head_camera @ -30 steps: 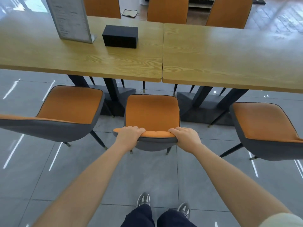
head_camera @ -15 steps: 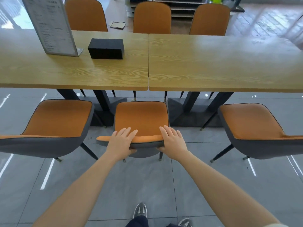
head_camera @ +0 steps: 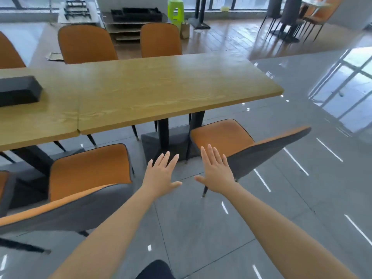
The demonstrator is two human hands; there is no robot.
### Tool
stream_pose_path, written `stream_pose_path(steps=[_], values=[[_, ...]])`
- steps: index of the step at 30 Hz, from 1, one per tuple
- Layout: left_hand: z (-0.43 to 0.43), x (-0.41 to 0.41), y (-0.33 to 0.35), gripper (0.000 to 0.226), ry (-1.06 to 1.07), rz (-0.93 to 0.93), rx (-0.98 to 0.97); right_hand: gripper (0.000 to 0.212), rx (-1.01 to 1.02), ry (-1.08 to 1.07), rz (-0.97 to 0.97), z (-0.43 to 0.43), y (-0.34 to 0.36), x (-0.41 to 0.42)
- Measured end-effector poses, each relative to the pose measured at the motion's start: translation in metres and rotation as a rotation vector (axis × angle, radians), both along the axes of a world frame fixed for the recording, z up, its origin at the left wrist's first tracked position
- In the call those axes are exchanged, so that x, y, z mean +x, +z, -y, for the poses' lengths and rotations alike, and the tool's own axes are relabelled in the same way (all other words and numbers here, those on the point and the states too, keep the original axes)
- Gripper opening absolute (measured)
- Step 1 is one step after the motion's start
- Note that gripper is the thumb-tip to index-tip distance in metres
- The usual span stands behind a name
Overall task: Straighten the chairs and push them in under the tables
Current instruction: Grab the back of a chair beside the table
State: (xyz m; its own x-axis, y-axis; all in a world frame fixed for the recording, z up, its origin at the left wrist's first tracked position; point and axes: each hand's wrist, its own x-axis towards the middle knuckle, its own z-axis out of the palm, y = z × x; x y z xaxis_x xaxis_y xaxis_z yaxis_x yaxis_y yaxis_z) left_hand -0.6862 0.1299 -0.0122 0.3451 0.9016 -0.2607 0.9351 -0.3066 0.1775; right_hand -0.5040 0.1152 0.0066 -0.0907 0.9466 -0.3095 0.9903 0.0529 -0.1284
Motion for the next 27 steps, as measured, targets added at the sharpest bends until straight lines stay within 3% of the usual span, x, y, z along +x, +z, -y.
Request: stream_pose_path(steps=[16,27], values=[[-0.115,0.331,0.001,0.089,-0.347,0.11,-0.046,0.1,-0.008,-0.328,0.001,-0.07,-0.003,0.297],[-0.151,0.44,-0.03,0.081,-0.269,0.053,-0.121,0.094,-0.114,-0.208,0.01,-0.128,-0.024,0.413]])
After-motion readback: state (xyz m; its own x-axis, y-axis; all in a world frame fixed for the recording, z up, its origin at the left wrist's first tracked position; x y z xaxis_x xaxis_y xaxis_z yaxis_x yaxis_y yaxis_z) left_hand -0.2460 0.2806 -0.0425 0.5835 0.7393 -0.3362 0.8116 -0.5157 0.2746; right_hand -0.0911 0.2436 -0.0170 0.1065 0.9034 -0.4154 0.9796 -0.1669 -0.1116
